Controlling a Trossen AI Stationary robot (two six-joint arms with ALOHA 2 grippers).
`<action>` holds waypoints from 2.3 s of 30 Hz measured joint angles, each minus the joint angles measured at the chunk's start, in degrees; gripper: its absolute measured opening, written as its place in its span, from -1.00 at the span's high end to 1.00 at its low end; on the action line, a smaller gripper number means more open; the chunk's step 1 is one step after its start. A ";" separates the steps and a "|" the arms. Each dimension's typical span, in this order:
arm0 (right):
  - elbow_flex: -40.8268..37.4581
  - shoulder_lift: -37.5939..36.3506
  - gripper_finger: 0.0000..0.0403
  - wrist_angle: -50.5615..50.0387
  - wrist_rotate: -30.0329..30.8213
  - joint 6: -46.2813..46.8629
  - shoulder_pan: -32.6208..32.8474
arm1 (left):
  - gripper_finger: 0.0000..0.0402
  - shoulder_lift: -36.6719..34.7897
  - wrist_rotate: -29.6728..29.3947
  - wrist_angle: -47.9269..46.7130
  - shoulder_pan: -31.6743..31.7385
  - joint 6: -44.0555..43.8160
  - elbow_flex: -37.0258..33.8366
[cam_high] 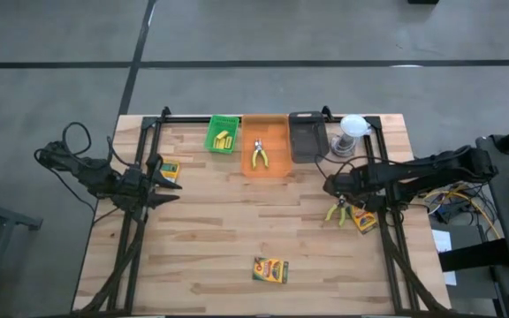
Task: Pick & Place School Supplies
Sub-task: Put the light green hole puncher into the orange bin
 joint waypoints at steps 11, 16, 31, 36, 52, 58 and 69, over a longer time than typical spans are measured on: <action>-4.33 0.09 0.00 4.60 1.68 0.01 -0.02 | 0.38 0.00 0.00 0.00 0.01 0.00 0.00; -5.30 0.17 0.00 4.98 4.04 0.01 -0.02 | 0.38 0.00 0.00 0.01 0.02 -0.01 0.00; -6.02 0.09 0.10 6.22 4.22 -4.36 -0.02 | 0.38 0.00 0.00 0.00 0.00 0.00 0.00; -6.11 0.09 0.31 6.33 4.09 -4.55 -0.02 | 0.38 0.00 0.01 0.00 0.00 0.01 0.00; -3.89 0.11 0.51 7.76 5.84 -6.48 -0.04 | 0.38 0.00 -0.01 0.00 0.02 0.01 0.00; -1.62 0.04 0.53 7.26 10.21 -8.50 -0.04 | 0.38 0.01 0.00 0.00 0.01 0.01 0.00; 4.98 0.00 0.55 6.69 20.05 -13.61 -0.04 | 0.38 0.00 0.00 0.00 0.02 0.01 0.00</action>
